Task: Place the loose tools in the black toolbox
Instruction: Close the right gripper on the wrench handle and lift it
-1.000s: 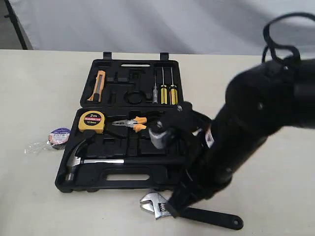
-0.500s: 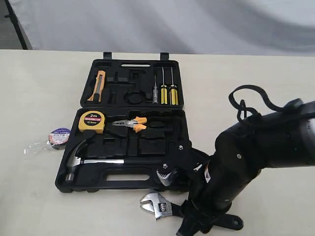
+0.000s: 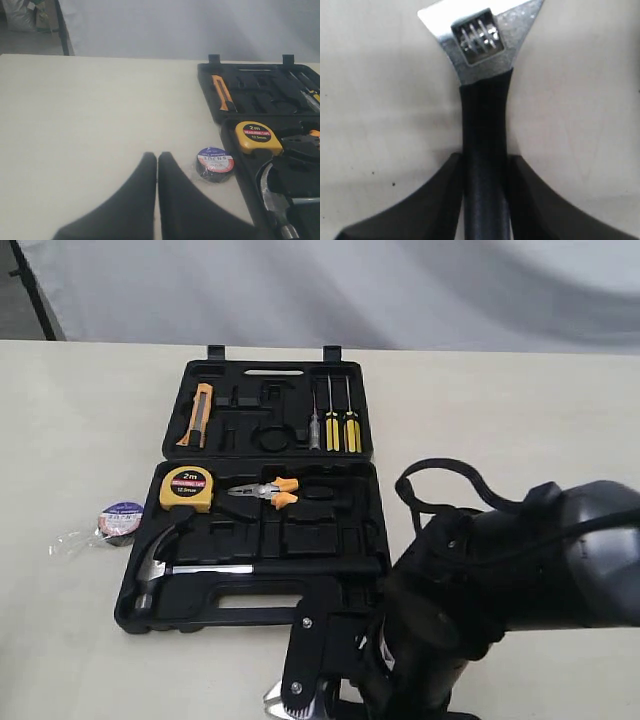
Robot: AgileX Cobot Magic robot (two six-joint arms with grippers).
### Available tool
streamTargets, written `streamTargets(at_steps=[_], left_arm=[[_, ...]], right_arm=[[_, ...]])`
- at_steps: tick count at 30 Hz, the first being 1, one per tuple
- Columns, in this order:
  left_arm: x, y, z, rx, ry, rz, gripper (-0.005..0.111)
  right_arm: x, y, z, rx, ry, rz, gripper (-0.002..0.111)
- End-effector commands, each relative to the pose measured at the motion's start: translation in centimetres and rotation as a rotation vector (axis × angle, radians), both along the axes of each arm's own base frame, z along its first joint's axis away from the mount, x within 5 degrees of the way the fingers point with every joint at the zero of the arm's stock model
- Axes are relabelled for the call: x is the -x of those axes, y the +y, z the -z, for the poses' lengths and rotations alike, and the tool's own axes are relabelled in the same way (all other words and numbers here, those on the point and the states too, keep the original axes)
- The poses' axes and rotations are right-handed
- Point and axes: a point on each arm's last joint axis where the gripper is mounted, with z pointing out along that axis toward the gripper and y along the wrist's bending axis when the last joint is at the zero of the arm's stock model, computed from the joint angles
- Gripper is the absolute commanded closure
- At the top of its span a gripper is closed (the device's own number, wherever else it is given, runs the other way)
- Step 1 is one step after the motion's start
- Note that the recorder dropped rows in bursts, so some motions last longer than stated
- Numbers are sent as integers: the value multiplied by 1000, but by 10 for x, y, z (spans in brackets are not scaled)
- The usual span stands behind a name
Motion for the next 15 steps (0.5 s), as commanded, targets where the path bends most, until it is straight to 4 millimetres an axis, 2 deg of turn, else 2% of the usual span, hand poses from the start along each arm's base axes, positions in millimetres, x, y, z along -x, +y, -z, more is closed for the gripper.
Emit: streamTargets(at_steps=[1, 5, 8, 11, 15], left_arm=[[2, 0, 1, 27, -5, -1, 105], [2, 0, 1, 27, -5, -1, 105], [2, 0, 1, 27, -5, -1, 105], [2, 0, 1, 27, -5, -1, 105], [2, 0, 1, 27, -5, -1, 105]], right_arm=[[8, 0, 20, -1, 29, 30, 101], [5, 4, 16, 0, 35, 66, 73], [2, 8, 11, 9, 47, 65, 58], [-5, 16, 3, -4, 45, 103, 52], [-11, 26, -4, -58, 35, 163, 52]])
